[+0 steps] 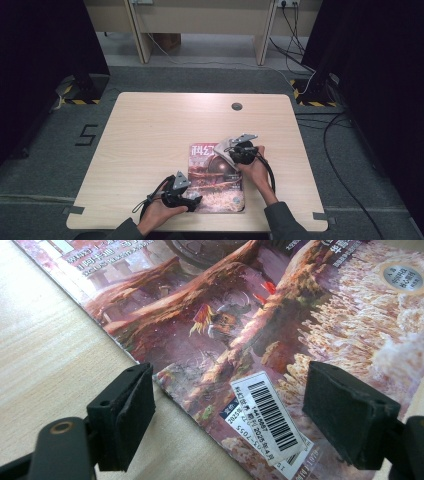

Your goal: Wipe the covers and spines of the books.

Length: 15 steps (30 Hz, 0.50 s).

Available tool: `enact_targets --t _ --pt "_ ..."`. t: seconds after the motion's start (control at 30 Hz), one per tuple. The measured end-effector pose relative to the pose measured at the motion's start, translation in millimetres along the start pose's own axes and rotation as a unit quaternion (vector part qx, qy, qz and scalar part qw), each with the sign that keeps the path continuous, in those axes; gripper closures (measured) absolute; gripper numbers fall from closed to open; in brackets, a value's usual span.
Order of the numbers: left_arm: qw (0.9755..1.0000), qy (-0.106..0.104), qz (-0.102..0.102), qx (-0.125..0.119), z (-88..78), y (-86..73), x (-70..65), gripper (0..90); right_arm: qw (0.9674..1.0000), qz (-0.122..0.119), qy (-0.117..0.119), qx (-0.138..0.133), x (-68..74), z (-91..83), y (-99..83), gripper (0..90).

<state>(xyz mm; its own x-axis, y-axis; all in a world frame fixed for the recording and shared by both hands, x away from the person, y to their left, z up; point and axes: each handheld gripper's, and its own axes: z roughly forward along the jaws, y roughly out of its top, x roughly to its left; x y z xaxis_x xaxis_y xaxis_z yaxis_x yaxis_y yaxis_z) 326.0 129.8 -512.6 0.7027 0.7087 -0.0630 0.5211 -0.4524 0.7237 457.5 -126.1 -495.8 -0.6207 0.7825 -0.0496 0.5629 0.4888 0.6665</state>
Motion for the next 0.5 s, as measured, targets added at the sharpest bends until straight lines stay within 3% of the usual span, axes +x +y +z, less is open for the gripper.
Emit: enact_targets --t 0.27,0.33,0.43,0.5 --pt "1.0 0.001 0.002 0.001 -0.3 0.2 0.0 19.5 0.9985 -0.029 0.048 0.0 28.8 -3.6 -2.3 75.2" --pt "1.0 0.002 0.003 0.001 -0.3 0.1 -0.1 19.5 0.998 -0.041 0.049 -0.001 32.9 -4.1 -2.4 75.2" --pt "1.0 0.0 0.007 0.004 -1.2 0.6 0.3 18.8 0.998 -0.038 0.05 -0.001 31.2 -4.5 -3.0 74.9" --pt "0.9999 -0.004 0.012 0.003 -2.5 0.0 0.3 18.7 0.9987 -0.036 0.035 0.002 25.9 -5.8 -3.6 74.5"
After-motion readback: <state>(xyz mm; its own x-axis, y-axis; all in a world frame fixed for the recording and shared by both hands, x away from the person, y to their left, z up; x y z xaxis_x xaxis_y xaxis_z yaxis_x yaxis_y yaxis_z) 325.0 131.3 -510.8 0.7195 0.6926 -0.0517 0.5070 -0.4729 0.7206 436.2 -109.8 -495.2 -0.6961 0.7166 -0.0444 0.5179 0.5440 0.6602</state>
